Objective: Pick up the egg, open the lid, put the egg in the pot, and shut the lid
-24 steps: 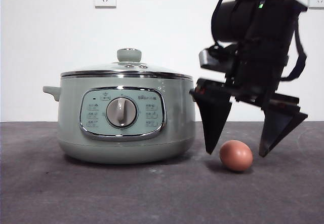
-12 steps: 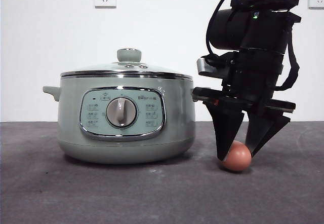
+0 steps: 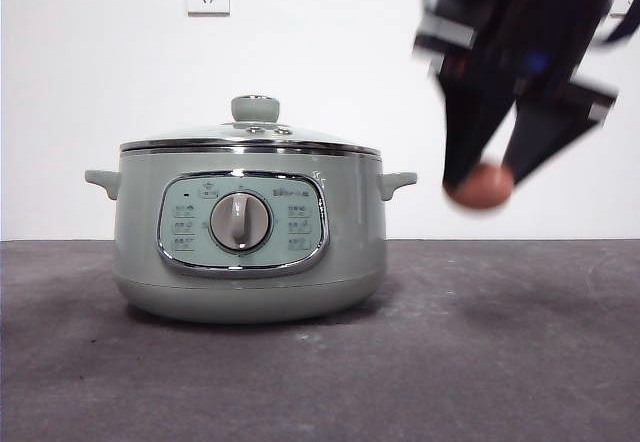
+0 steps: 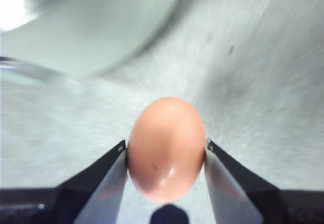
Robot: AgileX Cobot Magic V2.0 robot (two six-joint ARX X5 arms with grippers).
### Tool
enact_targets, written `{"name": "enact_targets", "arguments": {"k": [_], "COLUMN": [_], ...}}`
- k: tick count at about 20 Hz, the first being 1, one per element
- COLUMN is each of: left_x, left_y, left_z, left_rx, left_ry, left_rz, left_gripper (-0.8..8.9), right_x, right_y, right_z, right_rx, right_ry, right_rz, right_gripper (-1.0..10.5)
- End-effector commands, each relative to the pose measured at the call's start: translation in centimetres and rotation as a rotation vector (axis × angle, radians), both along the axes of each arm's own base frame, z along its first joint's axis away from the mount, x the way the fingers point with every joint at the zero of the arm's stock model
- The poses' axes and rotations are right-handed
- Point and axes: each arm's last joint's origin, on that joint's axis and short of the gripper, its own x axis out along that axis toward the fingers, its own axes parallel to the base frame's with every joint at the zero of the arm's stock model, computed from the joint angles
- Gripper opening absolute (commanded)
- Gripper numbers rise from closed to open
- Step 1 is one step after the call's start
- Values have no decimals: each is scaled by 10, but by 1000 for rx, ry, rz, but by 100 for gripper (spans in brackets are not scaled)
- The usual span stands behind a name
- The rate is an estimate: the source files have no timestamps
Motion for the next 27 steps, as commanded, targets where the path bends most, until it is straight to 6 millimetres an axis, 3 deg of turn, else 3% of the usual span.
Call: {"name": "enact_targets", "arguments": {"k": [1,5,10,15,19,24,27], "left_x": [16,56,107,163,199,221,223], "left_y": [-2,-19,-61,-111,-136,-146,-148], "left_z": [1,5,13,6,-7,-29,-30], "left_rx": [-13,11,173,242,258,288,293], "left_ry": [-12,-28,-102,-116,-105,-77,-94], "left_rz": [-13,-22,11,-14,-25,-11,3], "left_gripper": [661,661,661,661,661,661,656], "right_x": [-20,-59,-86,-92,-92,-92,-92], "right_y": [-12,-35,-51,-54,-54,-54,-54], "right_z": [31,71,90,90,90,90,90], "right_rx": [53,131,178,172,172,166,164], "right_ry": [-109,-248,-330,-318,-317,-322,-328], "right_rz": [10,12,11,12,12,20,26], "right_gripper": [-12,-12,-12,-12,-12,-12,-12]}}
